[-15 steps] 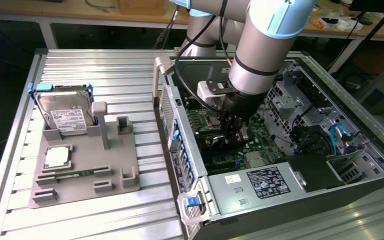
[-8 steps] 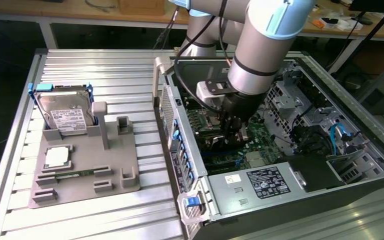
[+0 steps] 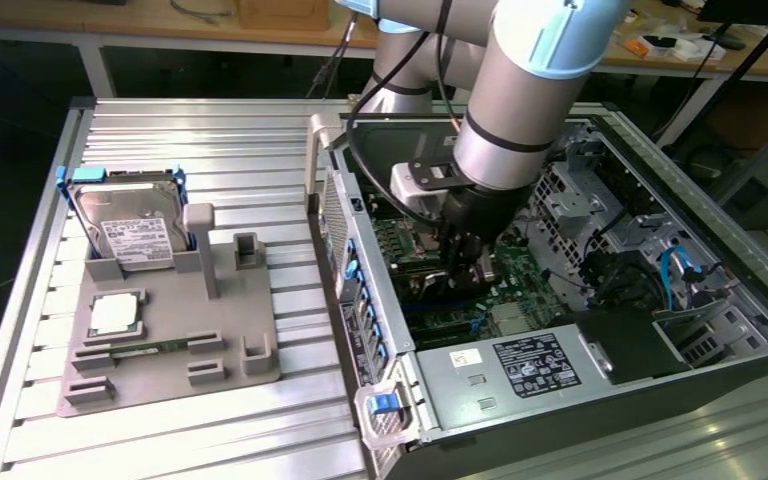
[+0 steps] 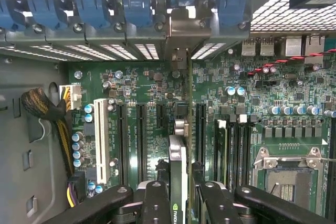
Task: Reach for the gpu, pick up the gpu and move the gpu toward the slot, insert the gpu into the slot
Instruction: 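Insert the gpu into the slot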
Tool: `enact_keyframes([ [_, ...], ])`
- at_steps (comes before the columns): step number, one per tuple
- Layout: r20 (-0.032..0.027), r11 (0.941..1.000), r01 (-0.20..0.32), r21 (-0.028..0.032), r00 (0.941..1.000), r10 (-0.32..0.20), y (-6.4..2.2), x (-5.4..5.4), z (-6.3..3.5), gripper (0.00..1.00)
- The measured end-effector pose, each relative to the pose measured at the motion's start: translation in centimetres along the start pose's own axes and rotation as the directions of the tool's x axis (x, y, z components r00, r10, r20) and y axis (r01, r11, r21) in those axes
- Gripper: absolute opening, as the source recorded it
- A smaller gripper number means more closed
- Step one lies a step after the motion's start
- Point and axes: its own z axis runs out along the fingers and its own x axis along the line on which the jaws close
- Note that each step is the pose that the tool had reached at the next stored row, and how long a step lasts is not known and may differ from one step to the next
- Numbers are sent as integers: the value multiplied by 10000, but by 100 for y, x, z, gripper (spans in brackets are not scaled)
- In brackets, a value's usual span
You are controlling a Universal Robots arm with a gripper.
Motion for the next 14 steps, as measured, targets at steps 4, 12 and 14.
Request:
enact_keyframes([
  [4,-1,10000,1,-1,10000,-1,3,0,3,27],
  [12,-5,10000,0,-2,10000,0,7,0,54,27],
  [14,-6,10000,0,-3,10000,0,8,0,63,27],
])
